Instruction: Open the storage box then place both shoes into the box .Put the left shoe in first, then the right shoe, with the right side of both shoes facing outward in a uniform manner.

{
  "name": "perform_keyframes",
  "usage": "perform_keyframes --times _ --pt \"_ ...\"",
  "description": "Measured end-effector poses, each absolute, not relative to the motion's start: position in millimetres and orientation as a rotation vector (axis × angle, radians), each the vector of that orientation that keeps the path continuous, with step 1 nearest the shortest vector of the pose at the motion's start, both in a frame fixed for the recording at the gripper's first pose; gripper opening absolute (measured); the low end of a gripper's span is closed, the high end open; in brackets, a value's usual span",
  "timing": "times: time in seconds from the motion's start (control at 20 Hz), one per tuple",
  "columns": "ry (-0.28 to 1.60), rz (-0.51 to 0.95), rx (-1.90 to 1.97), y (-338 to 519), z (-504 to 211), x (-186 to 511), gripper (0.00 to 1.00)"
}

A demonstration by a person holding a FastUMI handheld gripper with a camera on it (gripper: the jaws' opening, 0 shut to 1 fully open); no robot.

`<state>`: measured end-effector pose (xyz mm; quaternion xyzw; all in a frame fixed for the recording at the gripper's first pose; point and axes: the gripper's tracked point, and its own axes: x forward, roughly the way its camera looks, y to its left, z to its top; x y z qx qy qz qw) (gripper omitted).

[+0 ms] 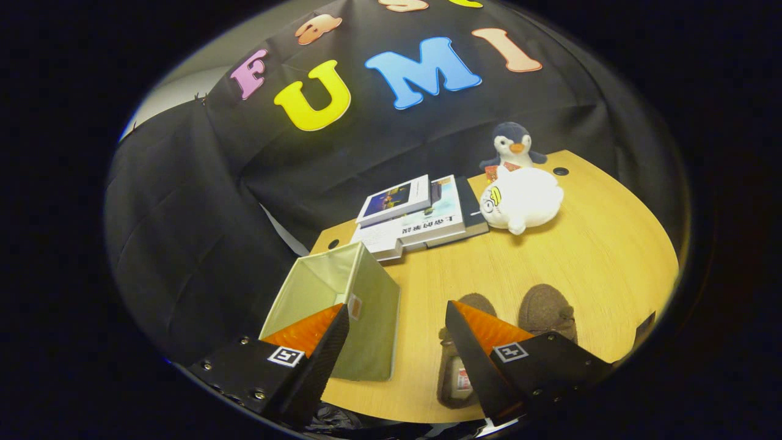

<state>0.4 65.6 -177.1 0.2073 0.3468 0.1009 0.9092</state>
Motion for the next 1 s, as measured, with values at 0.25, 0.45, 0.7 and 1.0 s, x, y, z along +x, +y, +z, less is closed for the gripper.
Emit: perform_keyframes --times 0.25,0.45,0.7,1.0 --pt "0.811 0.174 0.425 47.5 -217.2 -9.5 0.97" --pt "0.891 0.142 0.420 34.7 -246.8 -22.7 0.97" --pt "0.977 0.133 0.385 28.2 -276.4 -38.2 0.95" --pt "1.085 0.065 0.336 16.8 -309.9 -54.1 0.81"
